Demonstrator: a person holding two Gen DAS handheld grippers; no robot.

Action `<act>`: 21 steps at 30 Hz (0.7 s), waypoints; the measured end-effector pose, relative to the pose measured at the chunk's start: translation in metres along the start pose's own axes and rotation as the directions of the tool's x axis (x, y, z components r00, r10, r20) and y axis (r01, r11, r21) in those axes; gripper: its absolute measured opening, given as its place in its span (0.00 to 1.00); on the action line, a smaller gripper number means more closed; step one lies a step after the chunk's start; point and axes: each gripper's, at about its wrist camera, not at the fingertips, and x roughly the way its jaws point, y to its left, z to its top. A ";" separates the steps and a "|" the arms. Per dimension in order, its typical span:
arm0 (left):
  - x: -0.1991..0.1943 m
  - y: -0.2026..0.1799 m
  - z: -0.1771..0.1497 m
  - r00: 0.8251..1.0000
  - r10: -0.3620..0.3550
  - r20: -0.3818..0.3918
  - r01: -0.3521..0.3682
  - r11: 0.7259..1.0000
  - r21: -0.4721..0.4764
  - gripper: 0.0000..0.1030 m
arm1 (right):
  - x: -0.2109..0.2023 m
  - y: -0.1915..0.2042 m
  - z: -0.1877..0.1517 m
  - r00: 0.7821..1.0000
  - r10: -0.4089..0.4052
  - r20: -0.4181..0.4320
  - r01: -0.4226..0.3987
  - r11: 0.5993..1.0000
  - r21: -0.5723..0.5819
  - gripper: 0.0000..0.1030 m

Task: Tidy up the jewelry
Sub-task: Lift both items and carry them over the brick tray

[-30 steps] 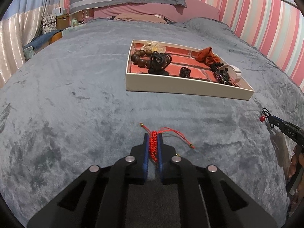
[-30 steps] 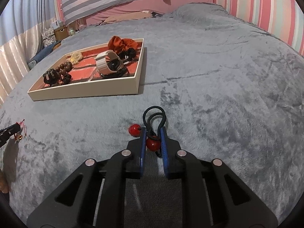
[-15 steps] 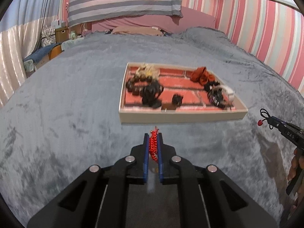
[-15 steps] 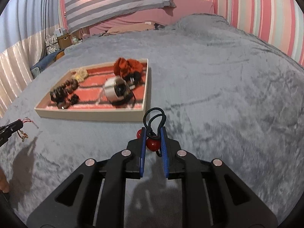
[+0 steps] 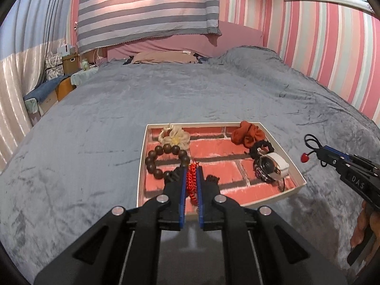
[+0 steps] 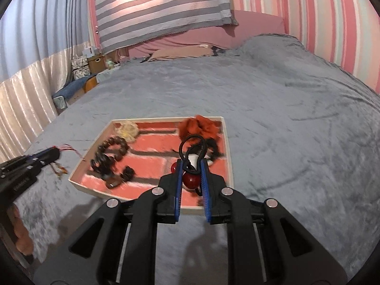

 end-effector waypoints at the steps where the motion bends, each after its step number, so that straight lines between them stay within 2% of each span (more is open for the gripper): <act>1: 0.005 0.000 0.001 1.000 -0.002 -0.004 0.002 1.000 0.001 0.08 | 0.005 0.007 0.003 1.000 0.008 -0.002 -0.008 1.000 -0.007 0.15; 6: 0.038 0.001 -0.003 0.999 -0.004 -0.035 0.004 1.000 0.008 0.08 | 0.028 0.029 0.004 0.999 0.028 -0.024 -0.029 0.999 -0.024 0.15; 12: 0.075 0.007 -0.016 0.997 0.008 -0.072 -0.008 1.000 0.000 0.08 | 0.060 0.042 -0.011 0.997 0.023 -0.070 -0.025 0.999 -0.030 0.15; 21: 0.088 0.016 -0.027 0.997 0.036 -0.062 -0.036 0.999 0.000 0.08 | 0.097 0.040 -0.035 0.992 -0.021 -0.127 0.017 0.999 -0.033 0.15</act>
